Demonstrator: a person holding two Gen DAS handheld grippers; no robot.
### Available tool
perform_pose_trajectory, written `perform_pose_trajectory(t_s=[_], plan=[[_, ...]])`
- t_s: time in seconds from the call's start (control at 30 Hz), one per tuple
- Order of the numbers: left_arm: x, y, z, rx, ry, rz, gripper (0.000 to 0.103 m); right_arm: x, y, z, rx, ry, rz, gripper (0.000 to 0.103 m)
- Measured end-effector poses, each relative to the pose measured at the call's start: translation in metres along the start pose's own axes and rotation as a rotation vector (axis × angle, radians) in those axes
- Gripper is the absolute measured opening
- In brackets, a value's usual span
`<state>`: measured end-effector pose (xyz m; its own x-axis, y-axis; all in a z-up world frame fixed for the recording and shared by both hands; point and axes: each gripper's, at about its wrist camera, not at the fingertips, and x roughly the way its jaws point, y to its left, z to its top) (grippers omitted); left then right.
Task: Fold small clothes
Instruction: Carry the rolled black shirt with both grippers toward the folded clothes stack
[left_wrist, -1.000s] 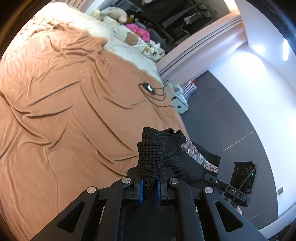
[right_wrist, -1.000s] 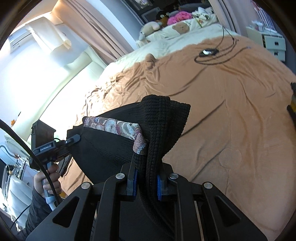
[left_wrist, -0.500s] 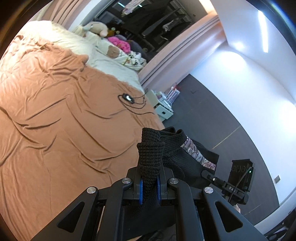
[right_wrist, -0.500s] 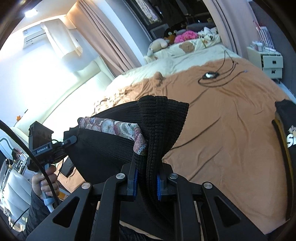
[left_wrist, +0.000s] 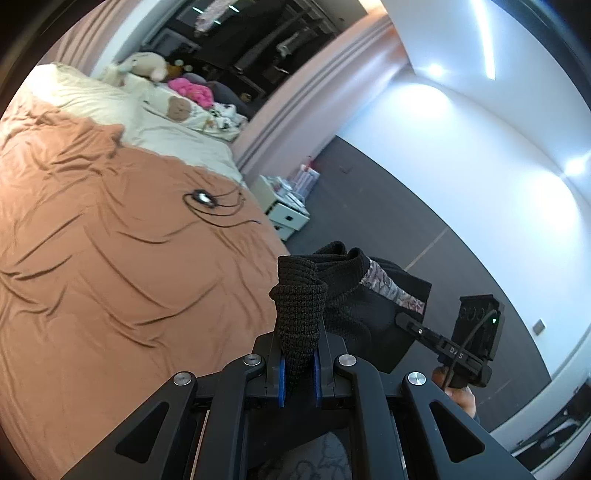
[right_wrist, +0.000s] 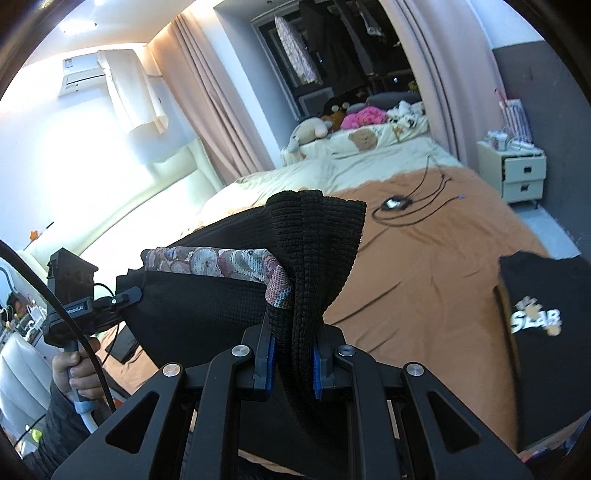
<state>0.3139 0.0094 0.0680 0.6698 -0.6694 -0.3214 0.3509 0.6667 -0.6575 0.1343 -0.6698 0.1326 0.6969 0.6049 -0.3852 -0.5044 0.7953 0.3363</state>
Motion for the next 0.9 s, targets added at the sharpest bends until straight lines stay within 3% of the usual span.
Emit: perform_pose_trajectory(t_s=[0.33, 0.9], plan=[[0.043, -0.052, -0.001, 0.069, 0.051, -0.087, 0.010, -0.034, -0.002, -0.014, -0.004, -0.056, -0.080, 0.011], [0.149, -0.126, -0.004, 0.141, 0.172, -0.254, 0.010, -0.097, 0.012, -0.028, 0.009, -0.130, -0.265, 0.011]])
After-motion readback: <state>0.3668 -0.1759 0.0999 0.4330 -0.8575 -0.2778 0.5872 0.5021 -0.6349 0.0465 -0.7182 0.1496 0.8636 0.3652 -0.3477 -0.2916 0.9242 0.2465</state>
